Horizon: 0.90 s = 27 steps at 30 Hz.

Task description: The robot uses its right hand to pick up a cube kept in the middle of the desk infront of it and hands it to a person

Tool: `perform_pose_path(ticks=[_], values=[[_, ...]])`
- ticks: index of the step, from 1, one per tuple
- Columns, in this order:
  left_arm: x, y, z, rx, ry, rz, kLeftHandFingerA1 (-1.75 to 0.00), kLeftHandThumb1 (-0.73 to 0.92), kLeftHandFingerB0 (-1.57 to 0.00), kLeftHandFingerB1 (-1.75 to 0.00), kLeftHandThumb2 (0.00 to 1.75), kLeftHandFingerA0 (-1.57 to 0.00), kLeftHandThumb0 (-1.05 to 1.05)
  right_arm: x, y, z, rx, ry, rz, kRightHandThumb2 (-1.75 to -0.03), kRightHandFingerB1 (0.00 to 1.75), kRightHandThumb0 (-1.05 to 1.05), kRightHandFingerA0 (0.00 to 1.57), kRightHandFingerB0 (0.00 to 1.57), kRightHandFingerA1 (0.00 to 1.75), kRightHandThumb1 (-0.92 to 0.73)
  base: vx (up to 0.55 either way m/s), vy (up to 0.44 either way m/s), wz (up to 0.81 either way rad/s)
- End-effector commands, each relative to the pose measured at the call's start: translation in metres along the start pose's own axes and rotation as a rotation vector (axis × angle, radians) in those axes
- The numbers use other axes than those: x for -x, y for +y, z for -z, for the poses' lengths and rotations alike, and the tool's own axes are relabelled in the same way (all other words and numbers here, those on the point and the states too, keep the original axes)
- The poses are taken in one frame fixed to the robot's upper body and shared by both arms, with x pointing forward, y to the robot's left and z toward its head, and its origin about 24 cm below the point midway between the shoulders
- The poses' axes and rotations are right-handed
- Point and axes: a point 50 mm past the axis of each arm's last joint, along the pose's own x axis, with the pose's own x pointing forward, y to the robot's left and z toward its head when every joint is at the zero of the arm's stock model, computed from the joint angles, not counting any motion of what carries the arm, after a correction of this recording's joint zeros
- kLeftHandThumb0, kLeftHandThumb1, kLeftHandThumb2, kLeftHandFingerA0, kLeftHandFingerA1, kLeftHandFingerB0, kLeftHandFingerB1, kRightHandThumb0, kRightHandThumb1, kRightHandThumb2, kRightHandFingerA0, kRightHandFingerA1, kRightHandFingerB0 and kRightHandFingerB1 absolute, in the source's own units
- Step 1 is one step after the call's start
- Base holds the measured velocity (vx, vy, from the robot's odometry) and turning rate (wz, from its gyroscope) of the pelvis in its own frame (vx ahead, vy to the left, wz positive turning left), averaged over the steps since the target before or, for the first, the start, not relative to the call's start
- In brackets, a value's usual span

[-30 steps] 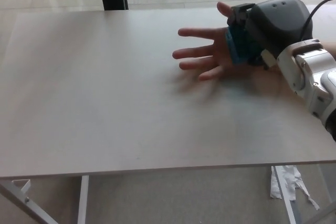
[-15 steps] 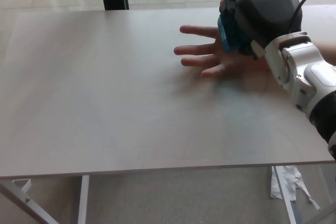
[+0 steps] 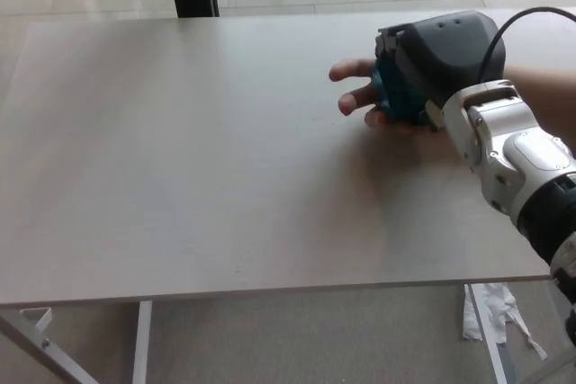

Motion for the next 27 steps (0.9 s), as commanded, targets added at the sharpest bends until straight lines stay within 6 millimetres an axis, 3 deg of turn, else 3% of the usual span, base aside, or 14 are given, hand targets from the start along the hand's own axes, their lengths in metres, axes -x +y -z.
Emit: perform_pose_path(ticks=[1,2,4,5,6,7,8,10,11,12,15,21,25,27], values=[[0.0,0.001,0.001,-0.005,0.001,-0.012,-0.56,0.57,-0.56,-0.41,0.58,-0.77,-0.69,-0.001,0.001,0.005,0.025,0.058,-0.015,-0.59,0.38,-0.41,0.61,0.53,0.71,-0.63,0.0,0.0,0.0],[0.0,0.001,0.001,-0.012,-0.002,-0.012,-0.57,0.58,-0.59,-0.42,0.58,-0.79,-0.69,-0.001,0.0,0.004,0.025,0.066,-0.015,-0.58,0.35,-0.47,0.51,0.46,0.54,-0.62,0.0,0.0,0.0],[0.0,0.001,0.0,-0.018,-0.003,-0.014,-0.57,0.58,-0.59,-0.42,0.58,-0.79,-0.69,-0.001,0.0,0.004,0.036,0.072,-0.019,-0.58,0.35,-0.47,0.51,0.46,0.54,-0.62,0.0,0.0,0.0],[0.0,0.0,0.0,-0.019,-0.004,-0.012,-0.58,0.58,-0.56,-0.41,0.58,-0.8,-0.7,-0.001,0.001,0.004,0.03,0.079,-0.018,-0.58,0.33,-0.51,0.3,0.37,0.43,-0.61,0.0,0.0,0.0],[0.0,0.0,-0.001,-0.02,-0.005,-0.01,-0.58,0.58,-0.56,-0.41,0.58,-0.8,-0.7,-0.001,0.001,0.005,0.028,0.084,-0.017,-0.58,0.33,-0.51,0.3,0.37,0.43,-0.61,0.0,0.0,0.0],[0.0,0.0,-0.001,-0.014,-0.004,-0.009,-0.58,0.57,-0.56,-0.41,0.57,-0.81,-0.68,-0.001,0.001,0.005,0.027,0.088,-0.018,-0.81,0.45,-0.57,0.2,0.27,0.52,-0.48,0.0,0.0,0.0],[0.0,0.001,-0.001,-0.009,-0.007,-0.007,-0.57,0.58,-0.57,-0.42,0.58,-0.8,-0.68,-0.001,0.001,0.004,0.026,0.097,-0.021,-0.83,0.45,-0.61,0.06,0.17,0.5,-0.47,0.0,0.0,0.0],[0.001,0.002,-0.001,-0.018,-0.016,-0.004,-0.56,0.58,-0.56,-0.41,0.58,-0.79,-0.71,-0.002,0.001,0.003,0.031,0.105,-0.031,-0.84,0.45,-0.64,0.02,0.14,0.43,-0.45,0.0,0.0,0.0],[0.001,0.002,0.0,-0.007,-0.015,-0.003,-0.65,0.44,-0.48,-0.54,0.87,-0.71,-0.7,-0.002,0.001,0.003,0.047,0.114,-0.05,-0.85,0.39,-0.69,0.0,0.09,0.31,-0.47,0.0,0.0,0.0],[0.001,0.003,0.0,-0.011,-0.016,-0.003,-0.57,0.58,-0.56,-0.41,0.58,-0.78,-0.72,-0.004,-0.002,0.002,0.039,0.125,-0.083,-0.86,0.21,-0.85,0.0,0.02,0.18,-0.5,0.0,0.0,0.0],[0.001,0.003,0.0,-0.012,-0.014,-0.005,-0.58,0.58,-0.56,-0.41,0.58,-0.8,-0.71,-0.007,-0.007,0.0,0.026,0.126,-0.111,-0.89,0.09,-0.92,0.0,0.06,0.11,-0.54,0.0,0.0,0.0],[0.001,0.006,0.0,-0.021,-0.01,-0.013,-0.56,0.59,-0.56,-0.4,0.58,-0.8,-0.68,-0.009,-0.034,-0.002,-0.042,0.074,-0.172,-0.91,0.03,-0.9,0.0,0.0,0.13,-0.55,0.0,0.0,0.0],[0.002,0.006,0.002,-0.006,-0.004,-0.012,-0.57,0.58,-0.57,-0.41,0.58,-0.8,-0.69,0.002,-0.055,0.003,-0.099,0.011,-0.092,-0.92,0.03,-0.93,0.0,0.0,0.15,-0.56,0.0,0.0,0.0],[0.002,0.007,0.004,0.008,0.003,-0.018,-0.56,0.58,-0.54,-0.4,0.58,-0.79,-0.68,0.024,-0.084,0.009,-0.168,-0.055,0.018,-0.9,0.0,-0.94,0.0,0.0,0.12,-0.56,0.0,0.0,0.0]])
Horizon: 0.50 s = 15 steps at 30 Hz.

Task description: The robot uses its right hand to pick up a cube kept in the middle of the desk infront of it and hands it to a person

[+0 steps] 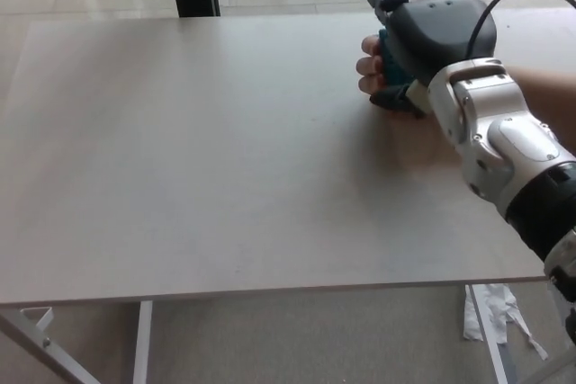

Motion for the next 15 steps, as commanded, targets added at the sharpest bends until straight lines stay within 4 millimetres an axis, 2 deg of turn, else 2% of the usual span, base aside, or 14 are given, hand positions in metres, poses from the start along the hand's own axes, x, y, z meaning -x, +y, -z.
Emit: perform_pose_path(ticks=[1,4,5,6,7,8,9,10,11,12,13,14,15], values=[[0.002,0.008,0.002,0.009,0.0,-0.02,-0.56,0.58,-0.56,-0.41,0.58,-0.77,-0.69,0.052,-0.069,0.028,-0.152,-0.102,0.102,-0.88,0.0,-0.95,0.0,0.0,0.11,-0.55,0.0,0.0,0.0],[0.002,0.009,0.002,0.016,0.002,-0.025,-0.54,0.57,-0.55,-0.4,0.58,-0.76,-0.7,0.075,-0.087,0.036,-0.183,-0.123,0.177,-0.87,0.02,-0.93,0.0,0.0,0.13,-0.53,0.0,0.0,0.0],[0.003,0.01,0.003,-0.002,0.001,-0.025,-0.54,0.58,-0.56,-0.41,0.59,-0.75,-0.67,0.104,-0.108,0.051,-0.184,-0.098,0.262,-0.88,0.1,-0.89,0.0,0.04,0.15,-0.5,0.0,0.0,0.0],[0.003,0.011,0.004,-0.002,0.003,-0.027,-0.54,0.58,-0.55,-0.41,0.59,-0.75,-0.67,0.119,-0.116,0.059,-0.182,-0.092,0.303,-0.87,0.13,-0.84,0.0,0.05,0.17,-0.48,0.0,0.0,0.0],[0.003,0.012,0.005,-0.003,0.007,-0.031,-0.53,0.59,-0.54,-0.4,0.58,-0.75,-0.66,0.136,-0.124,0.068,-0.165,-0.07,0.351,-0.87,0.08,-0.93,0.0,0.11,0.1,-0.55,0.0,0.0,0.0],[0.004,0.013,0.005,0.003,0.009,-0.033,-0.54,0.59,-0.54,-0.4,0.58,-0.74,-0.67,0.154,-0.132,0.077,-0.191,-0.043,0.39,-0.84,0.19,-0.84,0.0,0.05,0.13,-0.49,0.0,0.0,0.0],[0.004,0.014,0.005,0.017,0.009,-0.037,-0.56,0.58,-0.54,-0.41,0.58,-0.76,-0.66,0.184,-0.145,0.095,-0.189,0.014,0.455,-0.86,0.32,-0.72,0.02,0.01,0.29,-0.44,0.0,0.0,0.0],[0.004,0.015,0.005,0.023,0.01,-0.039,-0.56,0.58,-0.54,-0.41,0.58,-0.76,-0.66,0.195,-0.15,0.1,-0.177,0.034,0.476,-0.86,0.32,-0.72,0.02,0.01,0.29,-0.44,0.0,0.0,0.0],[0.004,0.016,0.005,0.019,0.009,-0.041,-0.56,0.58,-0.54,-0.4,0.58,-0.77,-0.69,0.209,-0.153,0.109,-0.201,0.056,0.508,-0.77,0.39,-0.7,0.04,0.11,0.38,-0.45,0.0,0.0,0.0],[0.005,0.018,0.004,0.014,0.009,-0.043,-0.56,0.58,-0.54,-0.4,0.58,-0.77,-0.69,0.228,-0.156,0.118,-0.22,0.083,0.548,-0.77,0.39,-0.7,0.04,0.11,0.38,-0.45,0.0,0.0,0.0],[0.005,0.02,0.004,0.013,0.009,-0.044,-0.54,0.59,-0.53,-0.4,0.58,-0.74,-0.67,0.239,-0.158,0.123,-0.198,0.117,0.562,-0.95,0.48,-0.36,0.03,0.0,0.53,-0.38,0.0,0.0,0.0],[0.005,0.02,0.005,0.011,0.011,-0.045,-0.52,0.59,-0.53,-0.4,0.59,-0.71,-0.67,0.254,-0.162,0.13,-0.165,0.182,0.581,-0.8,0.41,-0.68,0.09,0.14,0.45,-0.49,0.0,0.0,0.0],[0.006,0.021,0.006,0.007,0.012,-0.048,-0.52,0.59,-0.53,-0.4,0.59,-0.71,-0.67,0.265,-0.164,0.134,-0.158,0.225,0.595,-0.8,0.41,-0.68,0.09,0.14,0.45,-0.49,0.0,0.0,0.0]])
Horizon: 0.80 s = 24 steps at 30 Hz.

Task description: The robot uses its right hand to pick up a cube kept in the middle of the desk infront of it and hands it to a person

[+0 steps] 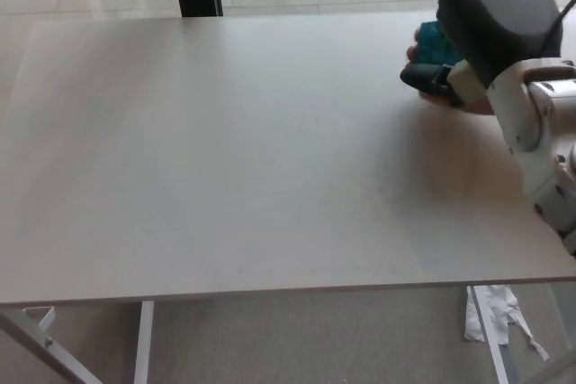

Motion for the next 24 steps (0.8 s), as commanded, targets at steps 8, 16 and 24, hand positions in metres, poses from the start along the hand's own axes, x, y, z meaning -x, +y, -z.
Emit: perform_pose_path(ticks=[8,16,24], values=[[0.009,0.031,0.011,0.021,0.032,-0.079,-0.54,0.59,-0.56,-0.4,0.58,-0.79,-0.65,0.304,-0.211,0.132,0.009,0.396,0.879,-0.62,0.41,-0.55,0.59,0.56,0.44,-0.51,0.0,0.0,0.0],[0.009,0.028,0.016,0.008,0.042,-0.081,-0.53,0.59,-0.61,-0.41,0.59,-0.8,-0.65,0.375,-0.234,0.178,0.216,0.689,1.18,-0.58,0.44,-0.57,0.76,0.71,0.63,-0.58,0.0,0.0,0.0],[0.011,0.029,0.019,0.008,0.042,-0.071,-0.56,0.59,-0.63,-0.41,0.59,-0.81,-0.7,0.388,-0.203,0.215,0.335,0.905,1.052,-0.6,0.44,-0.6,0.76,0.69,0.69,-0.65,0.0,0.0,0.0]])
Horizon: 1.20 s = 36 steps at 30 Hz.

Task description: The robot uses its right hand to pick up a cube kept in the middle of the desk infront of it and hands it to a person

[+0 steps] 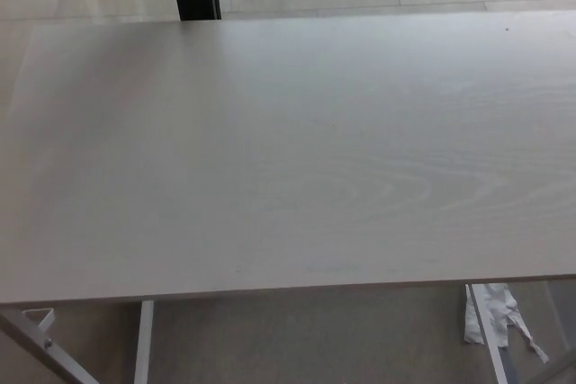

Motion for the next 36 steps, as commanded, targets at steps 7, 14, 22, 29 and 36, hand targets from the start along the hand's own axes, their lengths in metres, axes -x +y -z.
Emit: perform_pose_path(ticks=[7,14,22,29,36], values=[[0.008,0.026,0.011,0.011,0.021,-0.069,-0.52,0.59,-0.57,-0.4,0.59,-0.77,-0.69,0.117,-0.163,0.166,-0.049,0.361,0.917,-0.59,0.43,-0.59,0.78,0.69,0.7,-0.62,0.0,0.0,0.0],[0.006,0.025,0.004,0.021,-0.002,-0.071,-0.54,0.6,-0.6,-0.41,0.59,-0.79,-0.68,0.081,-0.073,0.177,-0.026,0.547,0.318,-0.58,0.45,-0.54,1.07,0.74,0.98,-0.56,0.0,0.0,0.0],[0.007,0.028,0.004,0.034,-0.004,-0.076,-0.56,0.59,-0.62,-0.42,0.59,-0.78,-0.69,0.064,-0.013,0.186,0.016,0.668,0.007,-0.57,0.48,-0.55,0.98,0.75,0.93,-0.54,0.0,0.0,0.0],[0.007,0.025,0.007,0.002,0.021,-0.067,-0.53,0.61,-0.61,-0.41,0.59,-0.78,-0.65,0.104,0.036,0.202,-0.225,0.789,-0.279,-0.81,0.6,-0.54,0.84,0.57,0.79,-0.42,0.0,0.0,0.0],[0.007,0.027,0.009,-0.026,0.05,-0.049,-0.53,0.61,-0.6,-0.42,0.59,-0.72,-0.67,0.113,0.041,0.203,-0.407,0.782,-0.353,-0.56,0.35,-0.52,0.85,0.39,0.98,-0.51,0.0,0.0,0.0]])
